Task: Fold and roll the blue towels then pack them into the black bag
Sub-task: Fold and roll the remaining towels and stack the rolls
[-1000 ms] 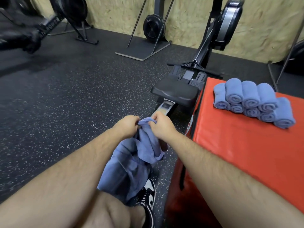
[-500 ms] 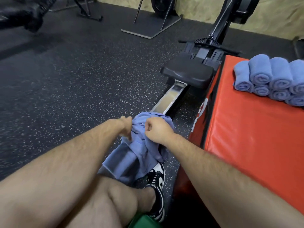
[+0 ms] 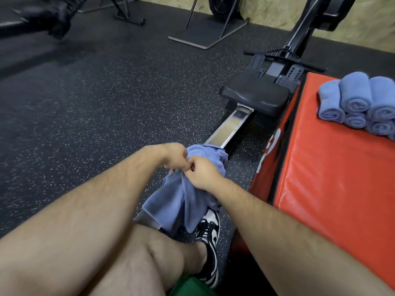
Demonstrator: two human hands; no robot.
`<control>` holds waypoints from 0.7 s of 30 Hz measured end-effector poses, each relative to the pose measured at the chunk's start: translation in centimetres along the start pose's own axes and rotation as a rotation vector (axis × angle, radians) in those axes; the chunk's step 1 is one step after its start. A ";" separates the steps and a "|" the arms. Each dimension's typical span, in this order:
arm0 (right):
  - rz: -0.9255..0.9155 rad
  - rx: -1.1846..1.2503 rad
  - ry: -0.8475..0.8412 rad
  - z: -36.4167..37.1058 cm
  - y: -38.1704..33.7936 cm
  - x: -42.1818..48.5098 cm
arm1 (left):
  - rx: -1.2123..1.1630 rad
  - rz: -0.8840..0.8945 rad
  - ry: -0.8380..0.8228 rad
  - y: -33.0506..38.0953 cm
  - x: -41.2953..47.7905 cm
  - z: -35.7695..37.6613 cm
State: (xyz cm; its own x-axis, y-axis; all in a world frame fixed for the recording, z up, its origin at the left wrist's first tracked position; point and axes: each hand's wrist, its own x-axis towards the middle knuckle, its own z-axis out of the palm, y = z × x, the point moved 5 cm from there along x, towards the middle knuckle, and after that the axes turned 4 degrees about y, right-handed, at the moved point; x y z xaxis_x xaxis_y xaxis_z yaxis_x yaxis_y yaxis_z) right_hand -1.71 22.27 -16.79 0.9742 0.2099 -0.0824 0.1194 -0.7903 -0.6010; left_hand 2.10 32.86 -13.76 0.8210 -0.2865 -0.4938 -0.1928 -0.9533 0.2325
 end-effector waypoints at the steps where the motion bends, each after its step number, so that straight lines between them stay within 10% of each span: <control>1: 0.014 0.028 0.024 -1.0 -0.1 0.2 | -0.084 0.019 0.076 0.2 -0.3 -1.2; 5: 0.029 0.097 0.117 -5.6 -0.4 0.5 | -0.390 0.055 0.226 0.2 -1.4 -3.4; 11: 0.034 0.265 0.238 -12.5 -2.0 0.5 | -0.206 -0.048 0.171 0.5 -3.1 -3.6; 21: 0.025 0.419 0.587 -27.2 -2.0 -4.3 | -0.650 0.091 0.846 7.8 -6.8 -13.0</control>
State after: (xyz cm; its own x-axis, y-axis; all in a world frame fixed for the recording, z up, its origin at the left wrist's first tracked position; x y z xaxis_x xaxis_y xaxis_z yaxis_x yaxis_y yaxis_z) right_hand -0.90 7.36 6.39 0.9320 -0.2421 0.2698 0.1273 -0.4784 -0.8689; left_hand 1.97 28.65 2.30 0.9718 0.0433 0.2319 -0.1545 -0.6264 0.7641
